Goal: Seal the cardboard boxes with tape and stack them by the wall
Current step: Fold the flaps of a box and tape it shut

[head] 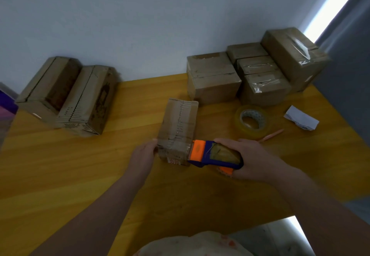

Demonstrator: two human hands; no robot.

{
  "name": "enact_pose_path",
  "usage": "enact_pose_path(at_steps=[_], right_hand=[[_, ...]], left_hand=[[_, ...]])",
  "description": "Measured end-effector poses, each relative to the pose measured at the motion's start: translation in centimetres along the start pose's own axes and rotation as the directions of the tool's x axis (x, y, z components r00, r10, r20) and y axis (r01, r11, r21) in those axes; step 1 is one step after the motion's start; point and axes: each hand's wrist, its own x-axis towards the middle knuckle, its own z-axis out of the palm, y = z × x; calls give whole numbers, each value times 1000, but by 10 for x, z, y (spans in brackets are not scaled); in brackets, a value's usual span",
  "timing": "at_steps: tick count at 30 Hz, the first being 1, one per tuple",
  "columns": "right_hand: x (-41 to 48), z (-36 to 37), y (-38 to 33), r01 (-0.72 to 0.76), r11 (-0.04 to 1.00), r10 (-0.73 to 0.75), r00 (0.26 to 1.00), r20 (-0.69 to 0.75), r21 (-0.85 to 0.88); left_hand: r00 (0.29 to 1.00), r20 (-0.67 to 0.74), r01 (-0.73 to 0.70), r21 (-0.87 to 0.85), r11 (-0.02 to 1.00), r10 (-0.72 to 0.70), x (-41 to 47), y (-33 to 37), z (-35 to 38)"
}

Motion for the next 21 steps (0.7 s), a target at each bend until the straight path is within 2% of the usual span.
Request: enact_pose_path(at_steps=[3,4,5,6,7,8,9,10,12,13,15,21], right_hand=[[1,3,1,-29,1000,29,1000,9,0],[1,5,2,-30,999,30,1000,1,10],[0,6,2,-32,999,32,999,-4,23],[0,8,2,-37,999,37,999,-5,33],[0,9,2,-36,999,37,999,-6,39],[0,9,2,-34,999,35,999,-9,41],[0,10,1,-31,999,32,999,-12,43],[1,10,0,-29,998,30,999,-12,48],[0,10,-3,-29,998,30,999,-12,62],[0,10,-4,-29,997,30,999,-16,68],[-2,11,-5,-28,997,30,999,-29,73],[-4,15,-8,-39,996,44,997,-59,85]], left_hand=[[992,119,59,-70,996,-50,-1,-2,4],[981,161,119,-57,991,-108,-1,0,2],[974,172,149,15,989,-149,2,1,0],[979,149,120,132,984,-140,5,-1,-4],[992,118,13,259,966,-45,5,-6,-8],[987,109,-154,393,907,121,0,-8,-10],[951,146,-308,548,778,274,-8,-7,-11],[900,222,-418,684,598,374,-14,-8,-10],[857,346,-465,839,283,382,-22,-4,-5],[853,383,-469,860,200,353,-25,-3,-3],[839,450,-503,856,120,304,-23,-1,5],[747,602,-635,771,35,283,-17,7,12]])
